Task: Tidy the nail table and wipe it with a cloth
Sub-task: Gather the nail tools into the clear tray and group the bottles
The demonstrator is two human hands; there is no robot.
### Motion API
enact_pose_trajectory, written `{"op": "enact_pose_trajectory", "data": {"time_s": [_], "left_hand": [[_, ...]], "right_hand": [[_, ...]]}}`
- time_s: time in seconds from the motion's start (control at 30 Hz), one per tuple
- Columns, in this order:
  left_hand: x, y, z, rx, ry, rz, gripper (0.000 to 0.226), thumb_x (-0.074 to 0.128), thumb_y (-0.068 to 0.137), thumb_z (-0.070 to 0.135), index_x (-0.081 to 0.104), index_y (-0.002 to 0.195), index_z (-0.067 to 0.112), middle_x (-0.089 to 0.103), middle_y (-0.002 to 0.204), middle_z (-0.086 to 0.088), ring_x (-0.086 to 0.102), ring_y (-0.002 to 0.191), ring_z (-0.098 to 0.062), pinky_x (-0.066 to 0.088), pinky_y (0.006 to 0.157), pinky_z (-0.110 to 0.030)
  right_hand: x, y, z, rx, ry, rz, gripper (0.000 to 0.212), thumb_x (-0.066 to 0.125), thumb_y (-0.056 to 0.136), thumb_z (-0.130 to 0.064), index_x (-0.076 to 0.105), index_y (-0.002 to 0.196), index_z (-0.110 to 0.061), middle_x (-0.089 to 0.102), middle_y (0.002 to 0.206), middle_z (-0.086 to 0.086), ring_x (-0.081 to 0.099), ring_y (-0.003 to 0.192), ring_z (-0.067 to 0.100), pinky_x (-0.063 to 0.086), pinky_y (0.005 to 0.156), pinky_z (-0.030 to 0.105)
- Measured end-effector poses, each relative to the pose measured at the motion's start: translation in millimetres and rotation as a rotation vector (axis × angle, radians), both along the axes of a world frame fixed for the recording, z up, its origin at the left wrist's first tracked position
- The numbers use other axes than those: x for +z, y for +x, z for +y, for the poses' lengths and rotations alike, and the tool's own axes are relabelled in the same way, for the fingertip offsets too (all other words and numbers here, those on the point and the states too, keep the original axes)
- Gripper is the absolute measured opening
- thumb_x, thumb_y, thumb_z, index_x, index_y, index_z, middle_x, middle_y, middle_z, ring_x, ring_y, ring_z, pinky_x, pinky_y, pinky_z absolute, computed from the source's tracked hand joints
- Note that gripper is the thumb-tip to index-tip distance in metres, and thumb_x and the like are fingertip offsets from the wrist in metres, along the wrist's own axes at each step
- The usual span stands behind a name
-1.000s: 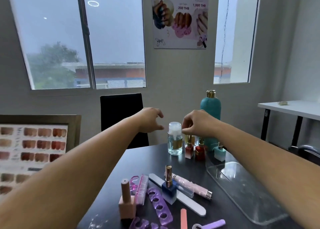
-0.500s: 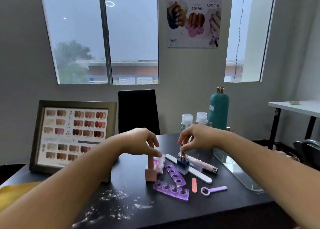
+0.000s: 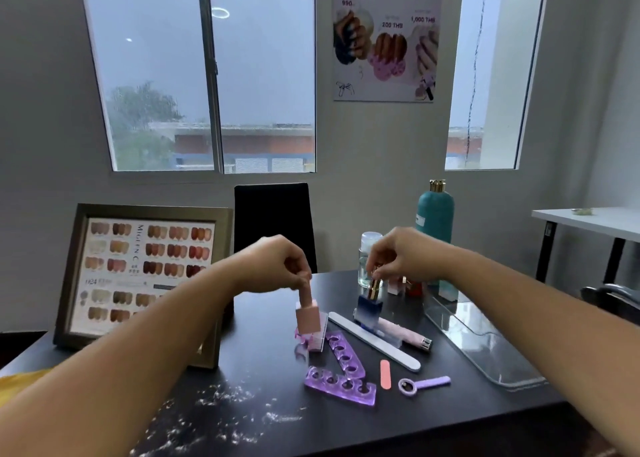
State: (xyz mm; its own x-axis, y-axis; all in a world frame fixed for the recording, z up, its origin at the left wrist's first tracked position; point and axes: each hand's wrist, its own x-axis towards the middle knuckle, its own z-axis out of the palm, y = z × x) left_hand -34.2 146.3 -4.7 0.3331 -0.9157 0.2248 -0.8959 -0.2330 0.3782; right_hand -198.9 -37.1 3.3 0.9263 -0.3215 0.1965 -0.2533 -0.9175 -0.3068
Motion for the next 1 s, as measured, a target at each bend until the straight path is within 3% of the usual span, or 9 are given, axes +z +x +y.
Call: {"op": "enact_pose_trajectory", "data": {"time_s": [0.07,0.23,0.5,0.67,1.0], "left_hand": [[7,0,-12,0.016,-0.095,0.006,0.004,0.069,0.078,0.013,0.072,0.081,0.014,0.072,0.081,0.000,0.063,0.071,-0.008,0.053,0.074,-0.021],[5,-6,-68,0.063,-0.241,-0.024,0.014,0.065,0.081,0.015,0.073,0.091,0.011,0.072,0.088,-0.001,0.062,0.080,-0.012,0.048,0.080,-0.021],[-32,-3,-153,0.106,-0.219,-0.014,0.007,0.066,0.078,0.012,0.071,0.083,0.010,0.069,0.084,-0.002,0.052,0.074,-0.010,0.037,0.066,-0.014],[-48,0,-188,0.085,-0.179,-0.024,0.011,0.066,0.076,0.011,0.071,0.085,0.007,0.071,0.089,-0.007,0.061,0.089,-0.020,0.049,0.080,-0.024],[-60,-1,-207,0.094,-0.162,-0.055,0.012,0.064,0.077,0.011,0.069,0.088,0.010,0.069,0.095,-0.007,0.058,0.095,-0.022,0.039,0.073,-0.020]], "right_hand": [[12,-6,-11,-0.021,0.015,-0.042,0.009,0.074,0.080,-0.017,0.072,0.086,-0.023,0.071,0.080,-0.009,0.064,0.071,0.002,0.053,0.074,0.017],[21,-11,-48,-0.104,-0.004,-0.122,0.011,0.072,0.081,-0.017,0.072,0.091,-0.018,0.071,0.085,-0.007,0.067,0.080,0.007,0.051,0.073,0.015],[0,5,-85,-0.163,-0.028,-0.090,0.013,0.072,0.081,-0.013,0.073,0.094,-0.014,0.070,0.086,-0.006,0.065,0.081,0.005,0.053,0.082,0.021],[-17,18,-103,-0.156,-0.075,-0.010,0.013,0.072,0.080,-0.010,0.073,0.093,-0.012,0.067,0.083,-0.006,0.066,0.082,0.012,0.053,0.079,0.023],[-33,21,-107,-0.198,-0.089,0.039,0.017,0.069,0.081,-0.005,0.074,0.095,-0.014,0.064,0.081,-0.006,0.060,0.075,0.009,0.047,0.069,0.018]]}}
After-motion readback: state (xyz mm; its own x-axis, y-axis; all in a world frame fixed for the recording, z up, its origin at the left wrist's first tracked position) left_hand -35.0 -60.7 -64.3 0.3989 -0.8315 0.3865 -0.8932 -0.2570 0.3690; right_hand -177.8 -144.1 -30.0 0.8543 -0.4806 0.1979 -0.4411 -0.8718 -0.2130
